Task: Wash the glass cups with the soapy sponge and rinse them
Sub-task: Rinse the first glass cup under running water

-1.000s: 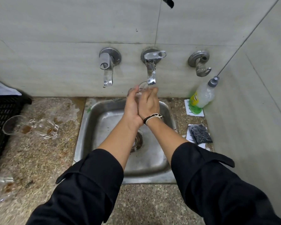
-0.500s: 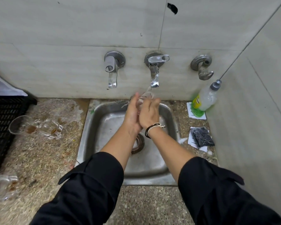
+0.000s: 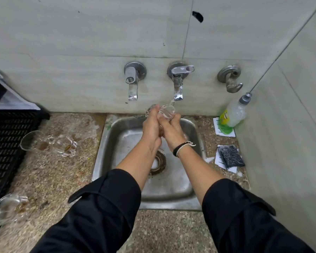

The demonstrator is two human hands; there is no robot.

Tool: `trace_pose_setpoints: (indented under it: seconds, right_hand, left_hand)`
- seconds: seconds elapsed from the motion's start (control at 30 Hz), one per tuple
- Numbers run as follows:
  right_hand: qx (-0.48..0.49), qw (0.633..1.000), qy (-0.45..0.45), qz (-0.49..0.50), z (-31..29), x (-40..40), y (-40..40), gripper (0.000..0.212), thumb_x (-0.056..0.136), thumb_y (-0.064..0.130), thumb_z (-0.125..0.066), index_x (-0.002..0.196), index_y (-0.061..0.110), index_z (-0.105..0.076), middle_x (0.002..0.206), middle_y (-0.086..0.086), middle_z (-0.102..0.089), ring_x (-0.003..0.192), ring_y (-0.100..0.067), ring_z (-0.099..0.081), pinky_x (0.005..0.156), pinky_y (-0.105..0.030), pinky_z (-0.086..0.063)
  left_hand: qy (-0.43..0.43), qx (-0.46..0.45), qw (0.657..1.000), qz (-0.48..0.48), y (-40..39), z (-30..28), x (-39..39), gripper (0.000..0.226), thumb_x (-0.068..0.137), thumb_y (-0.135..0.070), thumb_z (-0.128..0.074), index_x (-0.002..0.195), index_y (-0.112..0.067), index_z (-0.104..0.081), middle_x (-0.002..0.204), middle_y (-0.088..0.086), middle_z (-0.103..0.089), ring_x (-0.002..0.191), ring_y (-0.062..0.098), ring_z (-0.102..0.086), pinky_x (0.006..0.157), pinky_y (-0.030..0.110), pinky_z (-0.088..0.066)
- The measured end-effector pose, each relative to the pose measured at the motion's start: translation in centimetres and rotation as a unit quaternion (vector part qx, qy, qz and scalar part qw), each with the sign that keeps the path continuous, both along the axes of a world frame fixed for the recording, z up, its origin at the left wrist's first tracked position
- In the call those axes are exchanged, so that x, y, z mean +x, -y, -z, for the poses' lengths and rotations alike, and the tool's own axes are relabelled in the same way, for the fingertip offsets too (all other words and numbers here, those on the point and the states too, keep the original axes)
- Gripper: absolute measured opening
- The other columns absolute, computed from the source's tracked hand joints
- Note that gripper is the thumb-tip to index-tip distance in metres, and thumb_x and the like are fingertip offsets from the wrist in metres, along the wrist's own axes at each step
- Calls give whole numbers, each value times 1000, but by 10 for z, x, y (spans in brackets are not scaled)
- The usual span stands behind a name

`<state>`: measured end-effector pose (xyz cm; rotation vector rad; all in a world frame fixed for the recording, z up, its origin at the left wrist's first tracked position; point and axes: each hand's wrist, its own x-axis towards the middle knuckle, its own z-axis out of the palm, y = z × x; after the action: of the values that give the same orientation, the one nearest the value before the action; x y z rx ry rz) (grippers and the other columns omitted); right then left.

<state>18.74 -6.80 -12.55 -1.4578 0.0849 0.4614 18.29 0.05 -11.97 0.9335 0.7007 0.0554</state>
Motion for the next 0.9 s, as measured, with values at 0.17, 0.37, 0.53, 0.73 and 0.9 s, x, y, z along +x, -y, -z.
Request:
trace_pose_setpoints:
  seconds: [0.17,0.37,0.53,0.73,0.9]
  right_hand:
    - [-14,983,-89,163,-14,21,-7,60,76,63,-47,109,16,-62,99,-11,-71,93,-32,-71,75,-50,-61]
    - [276,944,-138,119,-16,-5,-4,20,96,6,-51,112,16,-44,94,-9,-60,84,-23,-61,71,-33,-52]
    - [113,970,-140,160,-19,12,-1,19,90,27,-61,101,12,-57,83,-12,-68,74,-28,-68,63,-38,-54]
    - [-293,944,133,-71,-25,22,15,19,92,26,-48,87,13,-60,92,-15,-68,90,-36,-66,80,-50,-56]
    - [-489,741,372,-272,-51,37,12,24,89,4,-52,111,6,-62,110,-21,-68,103,-37,-64,82,-38,-48]
  left_hand:
    - [60,10,997,40,5,-7,-12,22,103,-23,-57,92,-14,-74,84,3,-76,74,14,-71,58,23,-54]
    - [-18,-6,999,-48,1,-21,-1,15,83,-21,-74,89,-8,-76,93,15,-77,84,28,-73,77,40,-60]
    - [-5,55,997,49,5,-10,-11,50,74,-23,-83,116,2,-71,98,10,-77,83,17,-73,63,28,-54]
    - [-48,13,999,-15,-2,-7,-20,26,80,-26,-78,101,-12,-72,83,7,-69,69,19,-67,64,35,-57]
    - [-49,40,998,-12,-13,-8,-20,11,90,-24,-69,86,-13,-71,76,5,-72,70,19,-70,77,39,-62]
